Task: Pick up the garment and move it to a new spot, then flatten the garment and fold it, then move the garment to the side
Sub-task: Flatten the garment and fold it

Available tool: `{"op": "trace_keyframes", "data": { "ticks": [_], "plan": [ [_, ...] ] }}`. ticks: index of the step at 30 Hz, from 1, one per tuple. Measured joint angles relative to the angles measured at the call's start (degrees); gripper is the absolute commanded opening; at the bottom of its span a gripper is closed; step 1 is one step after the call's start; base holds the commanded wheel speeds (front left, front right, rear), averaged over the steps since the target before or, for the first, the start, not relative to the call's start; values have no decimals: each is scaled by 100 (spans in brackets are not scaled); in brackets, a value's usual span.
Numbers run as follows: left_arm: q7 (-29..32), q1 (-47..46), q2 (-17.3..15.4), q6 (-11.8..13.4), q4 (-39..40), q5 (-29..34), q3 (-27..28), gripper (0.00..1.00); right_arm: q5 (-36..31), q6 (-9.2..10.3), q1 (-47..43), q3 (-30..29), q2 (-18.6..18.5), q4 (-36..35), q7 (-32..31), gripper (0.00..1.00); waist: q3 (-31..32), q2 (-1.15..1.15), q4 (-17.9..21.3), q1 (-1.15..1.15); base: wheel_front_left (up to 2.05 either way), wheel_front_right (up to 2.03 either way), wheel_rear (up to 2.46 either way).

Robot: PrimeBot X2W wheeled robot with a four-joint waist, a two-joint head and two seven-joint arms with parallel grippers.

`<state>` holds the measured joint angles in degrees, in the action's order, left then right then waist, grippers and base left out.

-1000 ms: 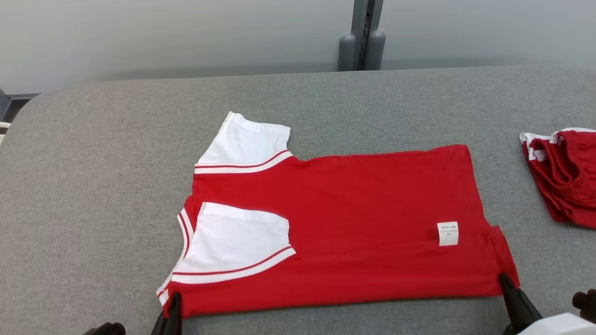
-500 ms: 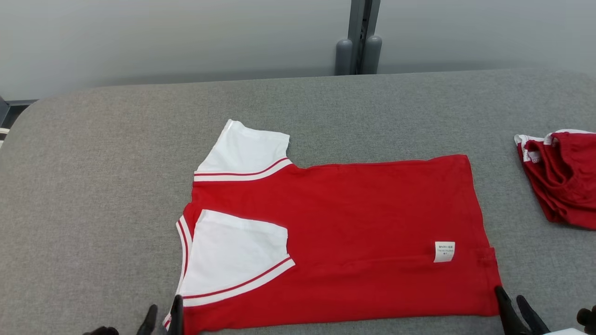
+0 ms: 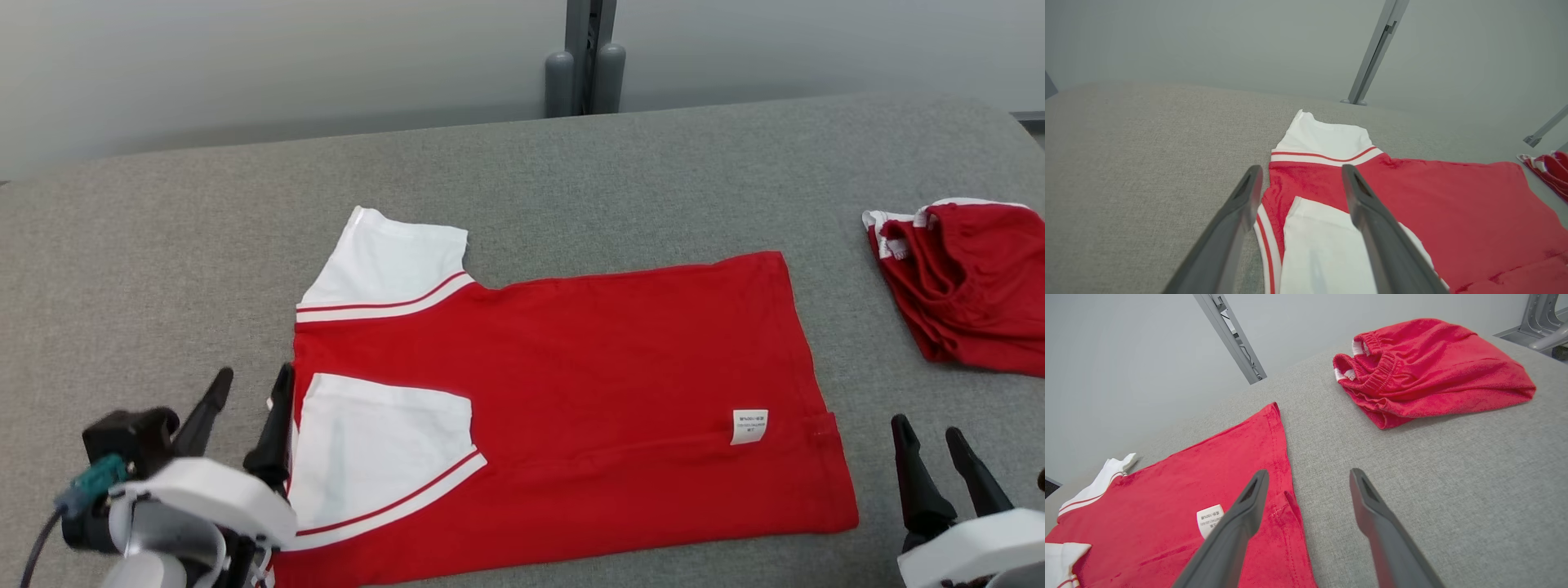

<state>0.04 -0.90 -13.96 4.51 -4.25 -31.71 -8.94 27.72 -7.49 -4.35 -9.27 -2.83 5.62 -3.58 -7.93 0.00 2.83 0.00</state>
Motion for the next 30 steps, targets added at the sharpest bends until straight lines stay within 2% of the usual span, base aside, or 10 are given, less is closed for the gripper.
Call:
{"op": "trace_keyframes", "data": {
  "ticks": [6,11,20,24,30],
  "plan": [
    [323,-1577,-307,-311,-794,267,-225,100,-357,0,544,249,1,-332,-109,100,-303,0,159,0,0,0,0],
    [639,-2781,-364,-534,-1681,459,-475,100,-413,0,901,525,2,-439,-218,100,-677,0,310,0,0,0,0],
    [1192,-4396,-471,-649,-3283,781,-779,100,-410,0,1300,871,3,-441,-190,100,-1367,0,627,0,0,0,0],
    [1407,-4791,-490,-662,-3853,891,-904,100,-400,0,1366,955,-1,-426,-143,100,-1561,0,803,0,0,0,0],
    [1405,-5221,-475,-605,-4486,1004,-1005,100,-387,0,1413,989,-5,-394,-92,100,-1735,0,1001,0,0,0,0]
  ]
}}
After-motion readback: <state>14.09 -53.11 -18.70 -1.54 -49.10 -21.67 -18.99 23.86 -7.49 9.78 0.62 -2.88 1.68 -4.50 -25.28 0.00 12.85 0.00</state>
